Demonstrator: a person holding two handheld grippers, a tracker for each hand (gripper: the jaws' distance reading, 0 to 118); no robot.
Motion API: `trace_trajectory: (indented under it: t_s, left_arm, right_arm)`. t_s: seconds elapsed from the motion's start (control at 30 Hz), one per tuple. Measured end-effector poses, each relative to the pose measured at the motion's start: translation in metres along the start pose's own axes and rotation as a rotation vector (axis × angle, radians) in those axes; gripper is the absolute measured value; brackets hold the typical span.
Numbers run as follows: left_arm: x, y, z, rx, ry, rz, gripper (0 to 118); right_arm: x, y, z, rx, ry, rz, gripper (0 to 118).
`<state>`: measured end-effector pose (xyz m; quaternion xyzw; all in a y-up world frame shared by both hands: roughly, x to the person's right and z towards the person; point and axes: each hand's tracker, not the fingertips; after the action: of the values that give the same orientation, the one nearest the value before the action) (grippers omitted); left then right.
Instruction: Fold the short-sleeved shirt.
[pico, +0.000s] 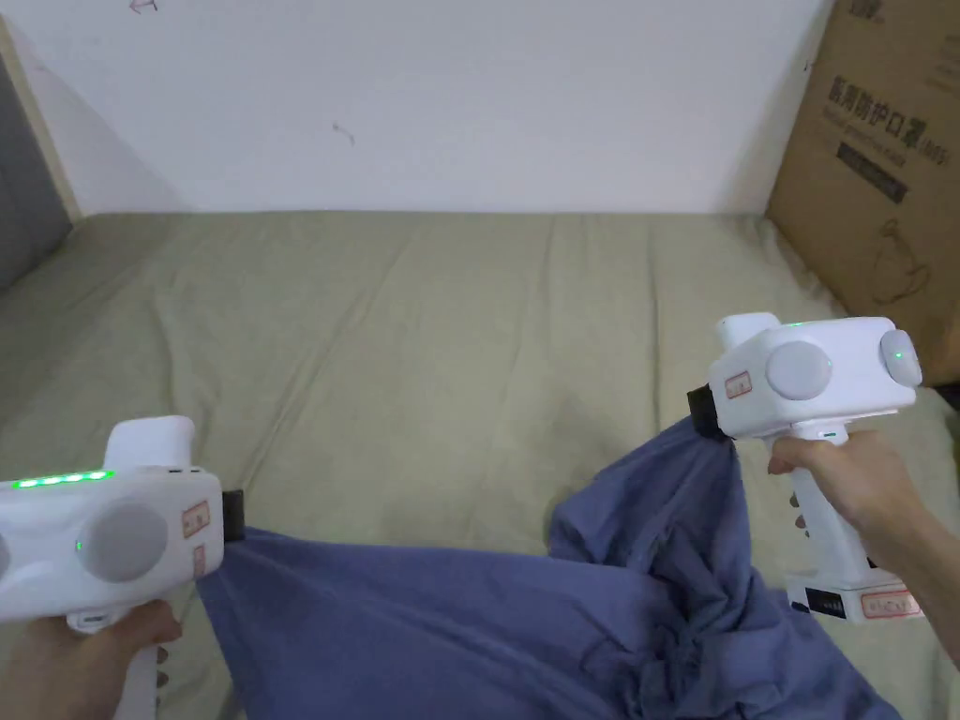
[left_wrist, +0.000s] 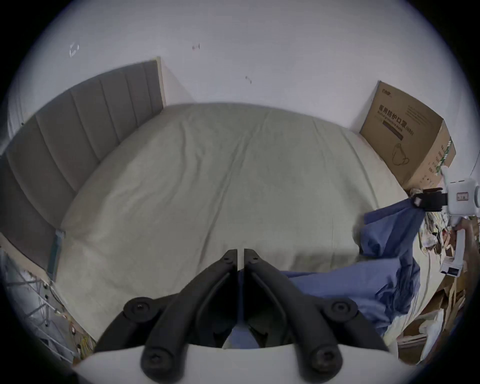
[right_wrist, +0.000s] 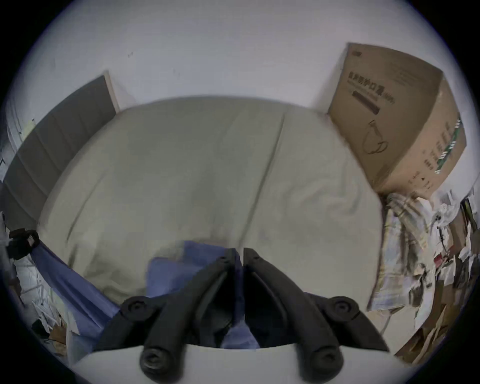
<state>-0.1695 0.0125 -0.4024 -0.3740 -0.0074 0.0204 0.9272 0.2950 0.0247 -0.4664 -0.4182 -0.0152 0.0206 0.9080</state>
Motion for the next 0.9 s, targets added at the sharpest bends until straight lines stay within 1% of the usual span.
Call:
trace_trajectory:
  t_s: [0.03, 0.1, 0.13, 0.23, 0.27, 0.3, 0.33, 0.37, 0.4, 0.43, 0.47, 0.5, 0.53, 0.57, 0.63, 0.7, 0.73, 0.8, 0.87, 0.9]
  left_arm:
    - [-0.001, 0.010, 0.006, 0.023, 0.005, -0.014, 2]
    - [-0.001, 0.034, 0.019, 0.078, 0.044, -0.062, 2]
    - [-0.001, 0.047, 0.026, 0.100, 0.064, -0.075, 2]
    - [-0.002, 0.082, 0.044, 0.158, 0.075, -0.086, 2]
    - [-0.002, 0.093, 0.050, 0.179, 0.089, -0.103, 2]
    - [-0.002, 0.104, 0.057, 0.203, 0.106, -0.124, 2]
    - [-0.003, 0.114, 0.063, 0.234, 0.120, -0.143, 2]
    - [-0.003, 0.125, 0.070, 0.257, 0.130, -0.158, 2]
    - [-0.003, 0.136, 0.077, 0.276, 0.127, -0.145, 2]
    - [-0.002, 0.148, 0.083, 0.300, 0.112, -0.139, 2]
    - [0.000, 0.159, 0.089, 0.314, 0.099, -0.141, 2]
    - [0.004, 0.171, 0.093, 0.332, 0.105, -0.151, 2]
    - [0.009, 0.182, 0.096, 0.351, 0.118, -0.178, 2]
    - [0.014, 0.193, 0.098, 0.360, 0.124, -0.185, 2]
    - [0.022, 0.215, 0.094, 0.363, 0.141, -0.205, 2]
    - [0.023, 0.238, 0.089, 0.380, 0.162, -0.201, 2]
    - [0.022, 0.252, 0.086, 0.388, 0.170, -0.175, 2]
    - [0.021, 0.278, 0.084, 0.403, 0.167, -0.141, 2]
    - [0.021, 0.305, 0.083, 0.416, 0.186, -0.134, 2]
    - [0.022, 0.318, 0.086, 0.415, 0.193, -0.143, 2]
  right_arm:
    - [0.006, 0.007, 0.011, 0.006, -0.010, 0.003, 6]
    - [0.023, 0.024, 0.039, 0.069, -0.043, -0.009, 6]
    - [0.032, 0.033, 0.054, 0.092, -0.063, -0.039, 6]
    - [0.056, 0.053, 0.095, 0.173, -0.077, -0.120, 6]
    - [0.061, 0.058, 0.108, 0.199, -0.098, -0.122, 6]
    - [0.065, 0.064, 0.122, 0.224, -0.143, -0.104, 6]
    - [0.069, 0.069, 0.134, 0.238, -0.168, -0.112, 6]
    - [0.074, 0.074, 0.147, 0.258, -0.165, -0.126, 6]
    - [0.079, 0.079, 0.157, 0.289, -0.141, -0.159, 6]
    - [0.084, 0.085, 0.168, 0.312, -0.117, -0.211, 6]
    - [0.086, 0.091, 0.176, 0.338, -0.101, -0.232, 6]
    - [0.086, 0.098, 0.184, 0.356, -0.121, -0.227, 6]
    - [0.084, 0.106, 0.188, 0.368, -0.179, -0.213, 6]
    - [0.080, 0.113, 0.193, 0.392, -0.214, -0.198, 6]
    - [0.074, 0.132, 0.199, 0.399, -0.248, -0.189, 6]
    - [0.075, 0.154, 0.199, 0.420, -0.230, -0.218, 6]
    - [0.076, 0.164, 0.201, 0.443, -0.218, -0.275, 6]
    - [0.079, 0.186, 0.203, 0.496, -0.187, -0.333, 6]
    - [0.077, 0.205, 0.212, 0.563, -0.157, -0.350, 6]
    - [0.074, 0.216, 0.217, 0.593, -0.178, -0.347, 6]
